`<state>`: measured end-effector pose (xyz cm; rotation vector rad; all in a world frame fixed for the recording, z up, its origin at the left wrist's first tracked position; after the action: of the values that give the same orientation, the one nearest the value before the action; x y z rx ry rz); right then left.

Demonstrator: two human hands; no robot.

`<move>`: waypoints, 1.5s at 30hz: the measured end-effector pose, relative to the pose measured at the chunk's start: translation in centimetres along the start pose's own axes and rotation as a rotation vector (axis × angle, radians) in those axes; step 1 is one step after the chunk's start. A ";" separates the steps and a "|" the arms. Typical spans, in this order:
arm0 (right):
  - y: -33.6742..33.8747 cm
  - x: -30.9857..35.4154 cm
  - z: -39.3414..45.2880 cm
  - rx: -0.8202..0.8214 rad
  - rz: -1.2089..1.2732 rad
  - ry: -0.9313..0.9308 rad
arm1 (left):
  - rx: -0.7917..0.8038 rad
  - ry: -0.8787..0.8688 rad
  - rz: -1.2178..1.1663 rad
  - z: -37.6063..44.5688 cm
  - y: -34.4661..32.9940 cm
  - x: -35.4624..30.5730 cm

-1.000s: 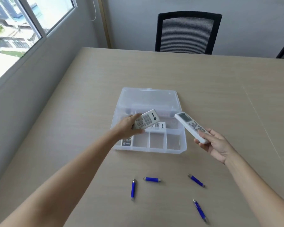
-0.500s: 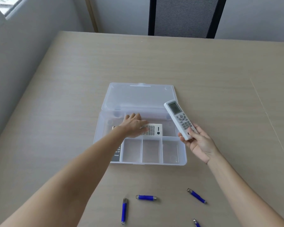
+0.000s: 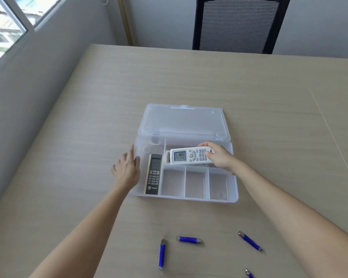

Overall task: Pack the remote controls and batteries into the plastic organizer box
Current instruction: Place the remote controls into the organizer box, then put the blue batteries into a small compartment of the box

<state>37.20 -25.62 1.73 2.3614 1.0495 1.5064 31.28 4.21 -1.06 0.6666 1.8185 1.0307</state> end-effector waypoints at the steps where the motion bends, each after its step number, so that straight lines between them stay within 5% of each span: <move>1: -0.6 -0.1 0.7 -0.022 -0.088 -0.026 | 0.009 0.003 -0.067 -0.1 -0.4 0.1; 12: -3.3 1.5 1.8 -0.095 -0.392 -0.052 | -0.061 -0.057 -0.229 0.5 -1.0 0.4; 17: -3.5 1.4 -1.1 0.027 -0.360 -0.086 | 0.016 0.041 -0.149 0.5 -1.0 0.6; 19: -2.1 2.0 -3.5 -0.077 -0.265 -0.004 | -0.005 0.060 -0.113 -0.6 -0.3 0.1; 22: 2.4 1.3 -9.6 -0.468 -0.105 0.156 | -0.210 -0.203 -0.103 -5.4 1.7 -2.4; 24: 4.4 -2.8 -14.1 -0.662 -0.072 0.064 | -0.246 -0.550 -0.114 -10.6 1.4 -4.8; 27: 2.7 -11.9 -18.7 -0.542 -0.129 -0.337 | 0.250 -0.955 -0.030 -18.8 -3.9 -6.8; 29: -0.7 -16.4 -20.5 -0.330 -0.197 -0.518 | 0.537 -0.933 0.153 -21.6 -7.8 -6.0; 35: -3.7 -18.2 -20.6 -0.250 -0.411 -0.447 | 0.596 -0.679 0.463 -21.3 -10.9 -5.0; 40: 0.6 -13.3 -19.0 -0.529 0.182 -0.252 | 0.358 -0.502 -0.168 -19.0 -6.2 -10.1; 45: 2.2 -8.6 -15.0 -0.470 0.397 -0.189 | 0.363 -0.156 -0.494 -15.2 -5.4 -16.1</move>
<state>23.45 -36.09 3.64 2.3754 0.1556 1.4041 24.58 -16.75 5.02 0.4543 1.9141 0.3188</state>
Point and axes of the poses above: each hand's wrist, its own z-axis towards the middle knuckle, its own y-axis out of the back of the hand, x = y × z, the point moved 6 cm from there along z, towards the middle knuckle, and after that the axes turned 2 degrees about -z, right-handed, at the moved point
